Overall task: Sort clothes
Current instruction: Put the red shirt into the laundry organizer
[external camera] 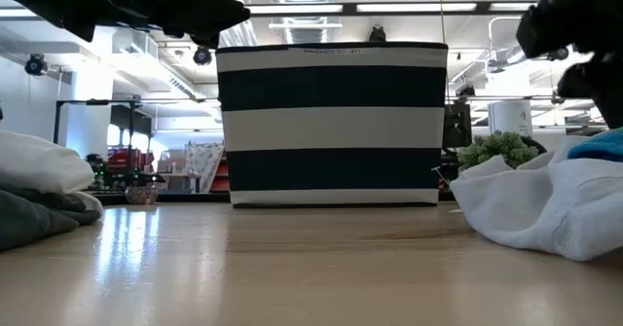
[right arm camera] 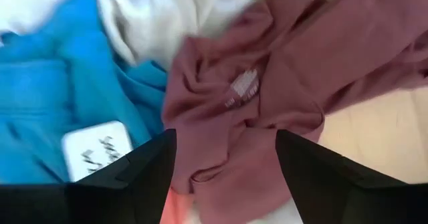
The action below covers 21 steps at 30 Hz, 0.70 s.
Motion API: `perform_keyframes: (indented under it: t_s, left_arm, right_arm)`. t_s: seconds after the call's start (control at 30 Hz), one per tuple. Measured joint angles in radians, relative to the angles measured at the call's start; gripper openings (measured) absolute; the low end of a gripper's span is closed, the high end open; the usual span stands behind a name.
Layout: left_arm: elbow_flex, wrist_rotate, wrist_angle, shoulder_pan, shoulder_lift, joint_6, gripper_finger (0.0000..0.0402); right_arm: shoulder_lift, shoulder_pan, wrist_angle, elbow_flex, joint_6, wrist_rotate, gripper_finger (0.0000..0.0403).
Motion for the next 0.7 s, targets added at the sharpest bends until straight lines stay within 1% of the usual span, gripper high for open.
perform_keyframes:
  t_s: [0.23, 0.3, 0.37, 0.43, 0.5, 0.63, 0.67, 0.7]
  left_arm:
    - [0.000, 0.000, -0.011, 0.000, 0.000, -0.001, 0.0077]
    - [0.000, 0.000, -0.012, 0.000, 0.000, -0.001, 0.0077]
    - [0.000, 0.000, -0.013, 0.000, 0.000, -0.001, 0.0077]
    - [0.000, 0.000, -0.012, 0.000, 0.000, -0.001, 0.0077]
    - [0.000, 0.000, -0.012, 0.000, 0.000, -0.001, 0.0077]
    - [0.000, 0.000, -0.012, 0.000, 0.000, -0.001, 0.0077]
    - [0.000, 0.000, -0.012, 0.000, 0.000, -0.001, 0.0077]
    - [0.000, 0.000, -0.012, 0.000, 0.000, -0.001, 0.0077]
  right_arm:
    - [0.066, 0.000, 0.078, -0.043, -0.026, -0.082, 0.0242]
    - [0.085, 0.000, 0.087, -0.051, -0.044, -0.107, 0.0235]
    - [0.103, 0.000, 0.095, -0.051, -0.053, -0.118, 0.0219]
    - [0.116, 0.000, 0.092, -0.051, -0.053, -0.127, 0.0190]
    - [0.126, 0.000, 0.092, -0.049, -0.056, -0.127, 0.0148]
    - [0.125, 0.000, 0.091, -0.038, -0.062, -0.125, 0.0032]
    - [0.124, 0.000, 0.088, -0.030, -0.068, -0.115, 0.0018]
    - [0.120, 0.000, 0.083, -0.020, -0.072, -0.104, 0.0012]
